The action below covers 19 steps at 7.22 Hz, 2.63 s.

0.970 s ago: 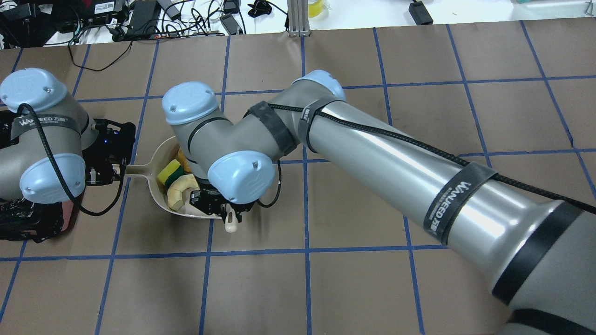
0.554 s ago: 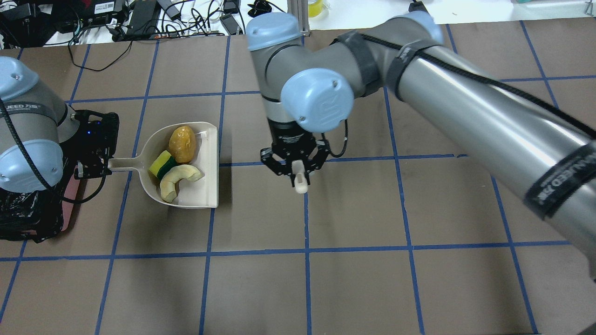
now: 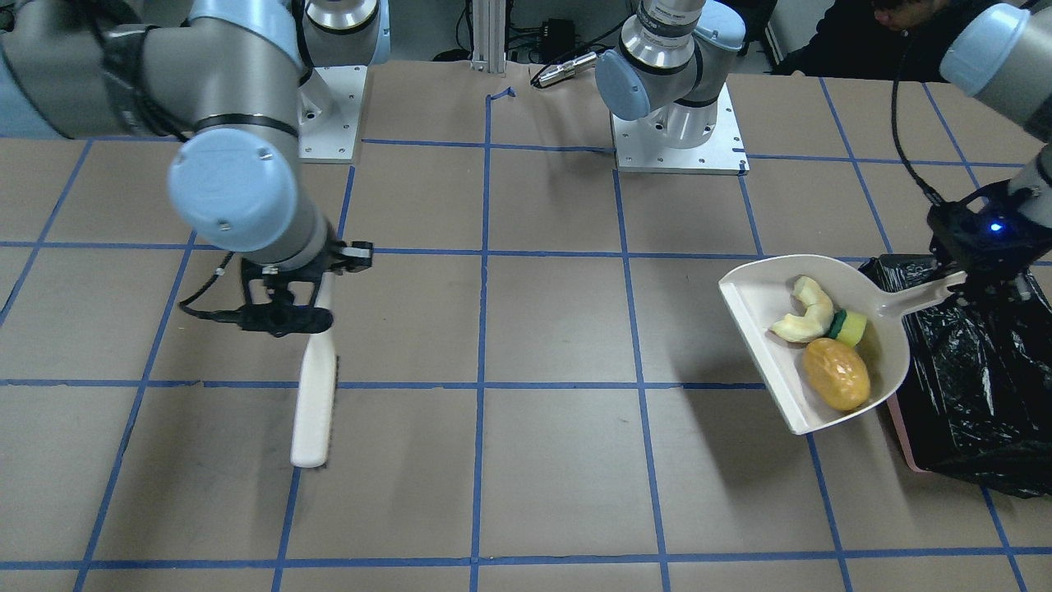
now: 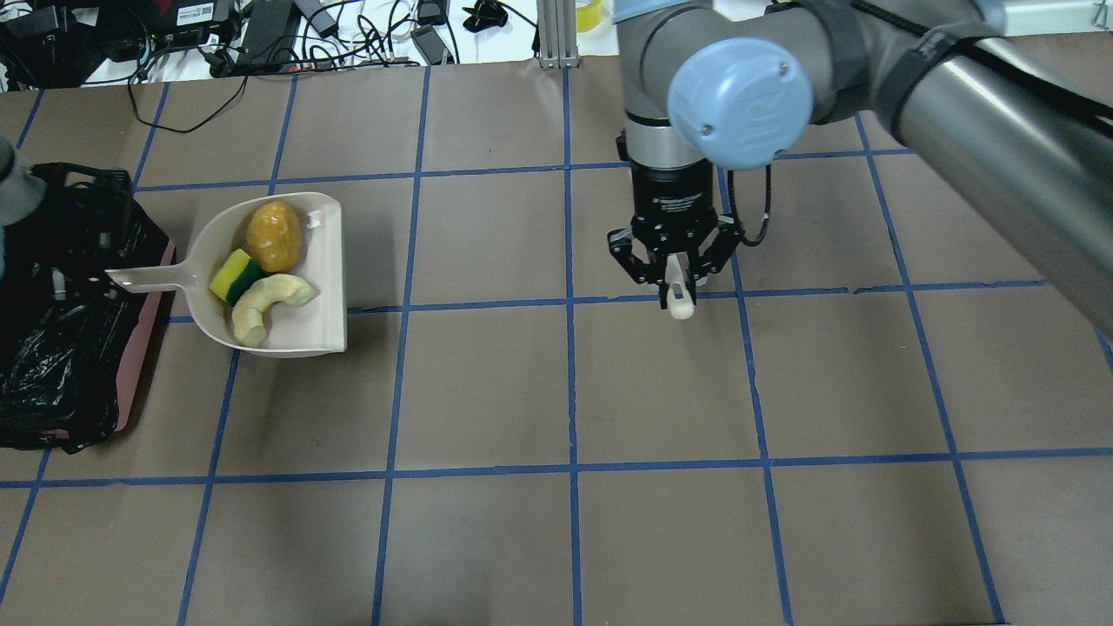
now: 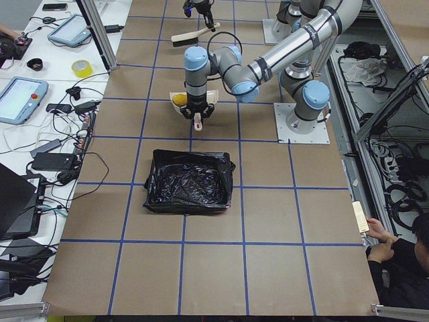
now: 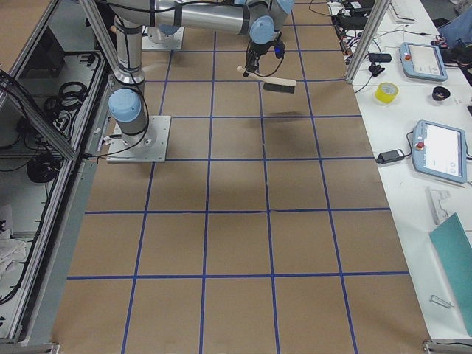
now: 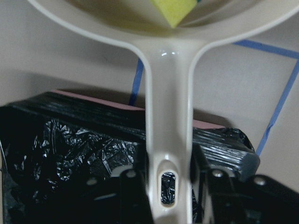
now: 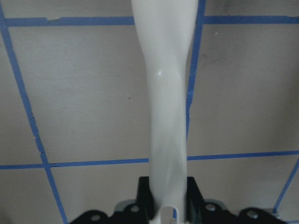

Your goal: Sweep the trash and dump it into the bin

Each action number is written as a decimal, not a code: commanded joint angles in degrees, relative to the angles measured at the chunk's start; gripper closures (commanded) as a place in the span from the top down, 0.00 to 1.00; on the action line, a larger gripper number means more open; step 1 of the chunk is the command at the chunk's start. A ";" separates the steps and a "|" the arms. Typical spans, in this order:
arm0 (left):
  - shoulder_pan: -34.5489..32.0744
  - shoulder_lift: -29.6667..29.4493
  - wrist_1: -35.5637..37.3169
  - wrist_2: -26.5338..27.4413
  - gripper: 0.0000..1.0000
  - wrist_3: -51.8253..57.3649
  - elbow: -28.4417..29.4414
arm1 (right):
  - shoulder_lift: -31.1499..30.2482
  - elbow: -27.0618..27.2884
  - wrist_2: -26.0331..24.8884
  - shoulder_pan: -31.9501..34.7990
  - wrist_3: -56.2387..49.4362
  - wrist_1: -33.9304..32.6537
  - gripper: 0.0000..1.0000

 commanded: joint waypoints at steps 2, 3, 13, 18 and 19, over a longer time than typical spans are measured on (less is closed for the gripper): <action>15.41 -2.20 -0.85 -1.83 0.00 0.19 2.62 | -0.21 7.50 -4.16 -18.06 -21.14 -16.70 0.00; 17.02 -2.73 -1.11 -1.31 0.00 0.10 5.32 | 0.32 11.62 -4.11 -22.45 -27.12 -24.61 0.00; 4.92 -9.25 23.08 36.65 0.00 17.86 12.60 | 4.99 13.78 -4.90 -26.53 -28.85 -30.06 0.99; -0.89 -5.20 34.47 41.41 0.00 18.47 2.80 | -12.47 7.64 -3.78 -24.26 -28.85 -13.76 1.00; -0.46 -5.19 34.31 40.36 0.00 19.43 3.76 | -14.68 5.80 -3.67 -21.20 -28.15 -10.32 1.00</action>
